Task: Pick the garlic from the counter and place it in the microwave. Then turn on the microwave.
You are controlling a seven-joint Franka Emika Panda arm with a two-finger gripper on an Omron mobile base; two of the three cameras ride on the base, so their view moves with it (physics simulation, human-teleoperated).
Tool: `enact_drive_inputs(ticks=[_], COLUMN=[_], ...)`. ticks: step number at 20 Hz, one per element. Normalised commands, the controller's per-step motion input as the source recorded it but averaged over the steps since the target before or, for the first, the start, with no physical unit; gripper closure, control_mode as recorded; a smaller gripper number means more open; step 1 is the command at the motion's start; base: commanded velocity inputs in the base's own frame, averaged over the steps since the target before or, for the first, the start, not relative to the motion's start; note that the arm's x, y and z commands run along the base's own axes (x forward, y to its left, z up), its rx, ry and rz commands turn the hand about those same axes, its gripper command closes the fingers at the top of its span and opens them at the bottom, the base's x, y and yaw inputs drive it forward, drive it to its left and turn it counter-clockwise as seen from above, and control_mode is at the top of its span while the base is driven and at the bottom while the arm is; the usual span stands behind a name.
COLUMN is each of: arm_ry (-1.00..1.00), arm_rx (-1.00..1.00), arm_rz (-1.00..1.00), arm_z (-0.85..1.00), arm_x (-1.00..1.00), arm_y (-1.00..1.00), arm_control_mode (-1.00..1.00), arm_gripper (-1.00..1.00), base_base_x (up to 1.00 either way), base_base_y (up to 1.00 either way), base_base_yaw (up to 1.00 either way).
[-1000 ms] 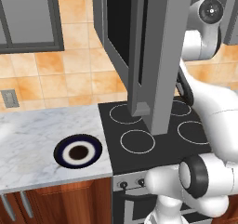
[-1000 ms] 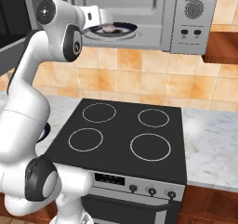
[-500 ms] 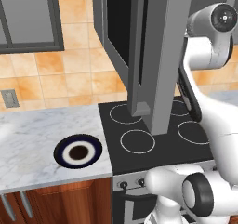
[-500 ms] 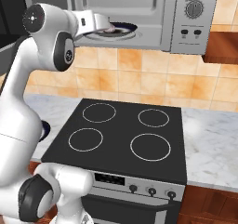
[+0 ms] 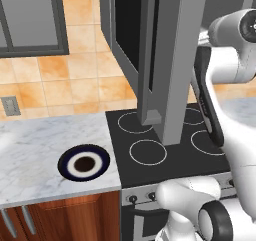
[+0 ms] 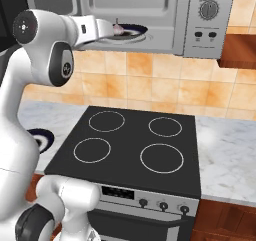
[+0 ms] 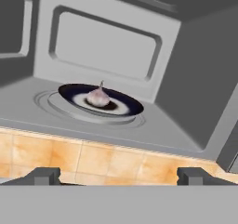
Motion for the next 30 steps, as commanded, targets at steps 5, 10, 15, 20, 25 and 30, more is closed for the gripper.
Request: enact_drive_inputs(ticks=[5, 10, 15, 20, 25, 30], arm_ry=[-0.04, -0.04, -0.01, 0.0, 0.02, 0.0], arm_rx=[0.0, 0.0, 0.0, 0.0, 0.0, 0.0], arm_rz=[0.0, 0.0, 0.0, 0.0, 0.01, 0.0], arm_z=[0.0, 0.0, -0.02, -0.03, -0.12, -0.08], arm_x=[-0.41, -0.41, -0.41, -0.43, -0.35, -0.29], arm_y=[-0.08, -0.06, 0.0, 0.01, 0.04, 0.0], arm_control_mode=[-1.0, -1.0, -1.0, -1.0, -1.0, -1.0], arm_gripper=[-1.0, -1.0, -1.0, -1.0, -1.0, -1.0], base_base_x=[0.0, 0.0, 0.0, 0.0, 0.0, 0.0], base_base_y=[0.0, 0.0, 0.0, 0.0, 0.0, 0.0], base_base_yaw=[0.0, 0.0, 0.0, 0.0, 0.0, 0.0])
